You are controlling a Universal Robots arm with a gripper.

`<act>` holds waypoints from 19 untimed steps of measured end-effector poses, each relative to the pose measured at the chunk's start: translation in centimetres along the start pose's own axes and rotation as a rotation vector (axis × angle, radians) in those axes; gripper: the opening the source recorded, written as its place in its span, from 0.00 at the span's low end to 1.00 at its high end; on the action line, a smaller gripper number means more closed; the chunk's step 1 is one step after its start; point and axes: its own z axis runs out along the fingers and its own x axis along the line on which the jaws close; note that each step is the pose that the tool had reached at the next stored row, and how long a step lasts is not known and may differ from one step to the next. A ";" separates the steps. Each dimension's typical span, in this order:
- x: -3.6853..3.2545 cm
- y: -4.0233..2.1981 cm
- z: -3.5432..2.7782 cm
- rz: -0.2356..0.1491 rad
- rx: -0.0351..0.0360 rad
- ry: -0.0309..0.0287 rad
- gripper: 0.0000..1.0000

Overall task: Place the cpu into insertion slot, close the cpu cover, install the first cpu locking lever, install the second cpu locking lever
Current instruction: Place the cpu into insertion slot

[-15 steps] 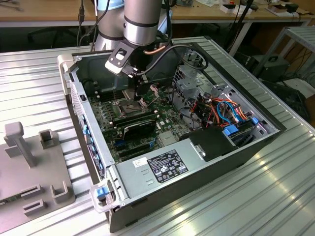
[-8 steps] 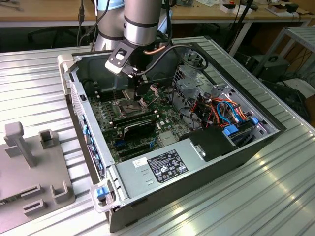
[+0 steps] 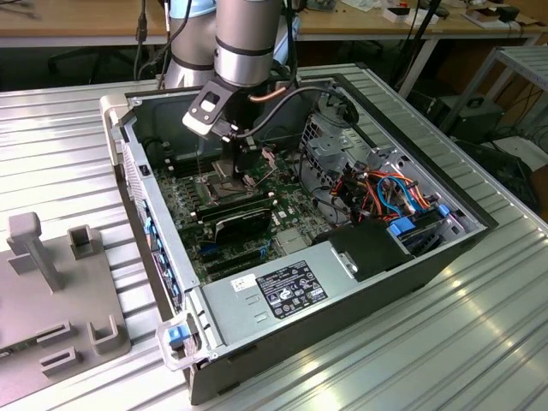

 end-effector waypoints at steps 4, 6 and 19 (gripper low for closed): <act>0.04 -0.03 1.20 0.000 0.0001 -0.0001 0.54; 0.16 -0.05 1.83 0.000 0.0000 0.0001 0.54; 0.28 0.09 3.53 -0.031 0.0004 0.0050 0.54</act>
